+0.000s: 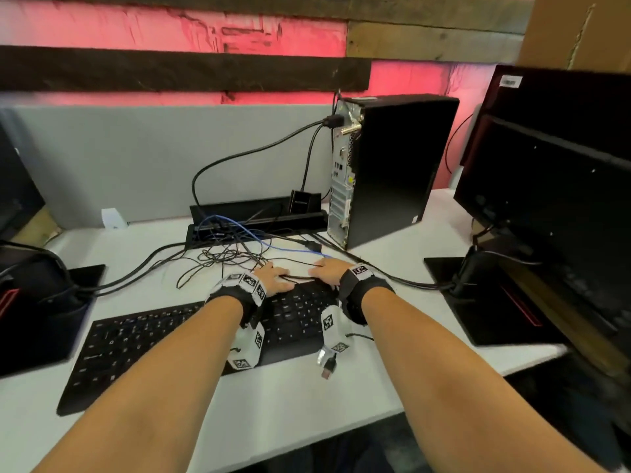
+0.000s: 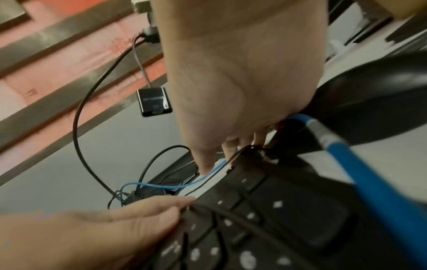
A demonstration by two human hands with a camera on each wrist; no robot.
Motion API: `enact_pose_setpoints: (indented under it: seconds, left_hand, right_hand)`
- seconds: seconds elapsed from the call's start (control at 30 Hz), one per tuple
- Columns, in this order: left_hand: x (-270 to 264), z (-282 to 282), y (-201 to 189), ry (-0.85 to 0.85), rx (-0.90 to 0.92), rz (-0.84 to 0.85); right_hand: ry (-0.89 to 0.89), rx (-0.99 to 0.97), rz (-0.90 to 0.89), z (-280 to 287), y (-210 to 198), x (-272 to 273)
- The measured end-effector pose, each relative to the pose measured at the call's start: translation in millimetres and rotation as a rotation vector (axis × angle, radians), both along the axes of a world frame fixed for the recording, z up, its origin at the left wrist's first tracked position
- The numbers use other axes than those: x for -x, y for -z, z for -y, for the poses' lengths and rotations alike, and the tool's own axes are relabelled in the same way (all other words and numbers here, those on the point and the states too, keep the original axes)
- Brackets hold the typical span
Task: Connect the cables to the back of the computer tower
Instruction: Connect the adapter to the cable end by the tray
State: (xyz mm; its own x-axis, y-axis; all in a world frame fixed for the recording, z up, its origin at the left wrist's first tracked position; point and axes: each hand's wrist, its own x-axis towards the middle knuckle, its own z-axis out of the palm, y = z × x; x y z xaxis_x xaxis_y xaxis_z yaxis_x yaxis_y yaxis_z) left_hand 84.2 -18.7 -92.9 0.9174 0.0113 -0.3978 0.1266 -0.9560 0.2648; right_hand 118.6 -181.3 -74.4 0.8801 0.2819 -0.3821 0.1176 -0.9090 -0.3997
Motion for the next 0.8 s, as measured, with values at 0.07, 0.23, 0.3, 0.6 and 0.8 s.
enact_pose_setpoints:
  seconds: [0.07,0.23,0.3,0.6,0.8]
  left_hand:
    - [-2,3,2,-0.007,-0.013,0.025]
    - [-13,6,-13,0.054,-0.106,0.065]
    - [-16,6,-17,0.091,-0.201,0.056]
    - [-33,11,-26,0.143,-0.255,0.092]
    - [-46,-24,-22,-0.172,0.062,0.193]
  right_hand:
    - [0.022,0.017,0.003,-11,6,0]
    - [0.028,0.113,0.001,-19,-4,-21]
    - [-0.084,0.273,0.043,-19,-6,-23]
    - [-0.073,0.292,0.062,-5,-6,-61]
    - [0.181,-0.143,-0.148,9,-12,-55]
